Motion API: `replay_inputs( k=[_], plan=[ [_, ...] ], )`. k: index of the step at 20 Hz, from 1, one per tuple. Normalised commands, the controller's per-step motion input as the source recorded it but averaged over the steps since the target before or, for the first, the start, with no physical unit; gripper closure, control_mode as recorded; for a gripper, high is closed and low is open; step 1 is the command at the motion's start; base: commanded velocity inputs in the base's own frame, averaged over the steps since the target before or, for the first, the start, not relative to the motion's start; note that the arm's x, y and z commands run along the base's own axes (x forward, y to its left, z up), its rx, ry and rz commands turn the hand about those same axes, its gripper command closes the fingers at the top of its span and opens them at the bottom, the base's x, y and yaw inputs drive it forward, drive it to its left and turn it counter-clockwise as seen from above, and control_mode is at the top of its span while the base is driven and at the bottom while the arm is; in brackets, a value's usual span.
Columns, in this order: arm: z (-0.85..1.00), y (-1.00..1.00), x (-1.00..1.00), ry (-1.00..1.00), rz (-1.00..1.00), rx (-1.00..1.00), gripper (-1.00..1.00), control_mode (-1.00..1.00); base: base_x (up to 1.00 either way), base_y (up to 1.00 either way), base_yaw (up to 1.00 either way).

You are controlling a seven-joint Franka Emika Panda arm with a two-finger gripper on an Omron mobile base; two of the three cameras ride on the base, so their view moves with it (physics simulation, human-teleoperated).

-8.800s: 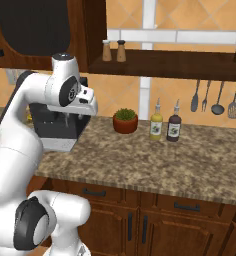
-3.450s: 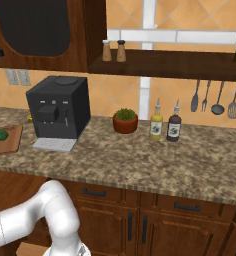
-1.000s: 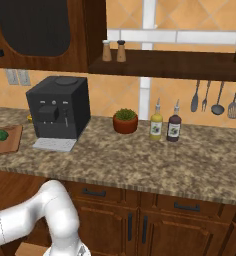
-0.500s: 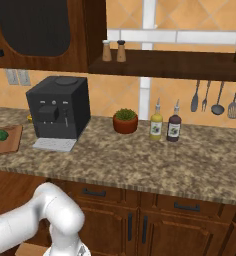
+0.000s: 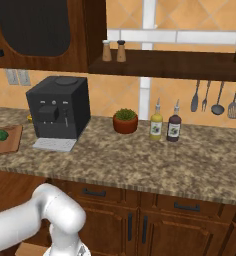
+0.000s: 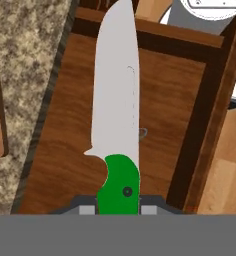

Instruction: Place the appropriate cutting tool for cutting the broccoli skin on the cutting board.

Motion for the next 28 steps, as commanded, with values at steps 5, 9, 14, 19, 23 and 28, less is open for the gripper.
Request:
replay_inputs(
  k=[5, 9, 14, 19, 23, 28],
  plan=[
    [-0.02, 0.0, 0.75, -0.02, -0.09, 0.0, 1.0, -1.0, 0.0, 0.0, 0.0],
    [-0.06, 0.0, 0.84, 0.0, -0.08, 0.0, 1.0, -1.0, 0.0, 0.0, 0.0],
    [-0.24, 0.05, 0.78, 0.0, -0.07, 0.0, 1.0, -1.0, 0.0, 0.0, 0.0],
    [-0.4, 0.22, 0.7, 0.0, -0.04, -0.01, 1.0, -1.0, 0.0, 0.0, 0.0],
    [-0.51, 0.14, 0.65, 0.0, 0.0, -0.05, 1.0, -1.0, 0.0, 0.0, 0.0],
    [-0.5, 0.03, 0.53, -0.01, 0.0, -0.03, 1.0, -1.0, 0.0, 0.0, 0.0]
  ],
)
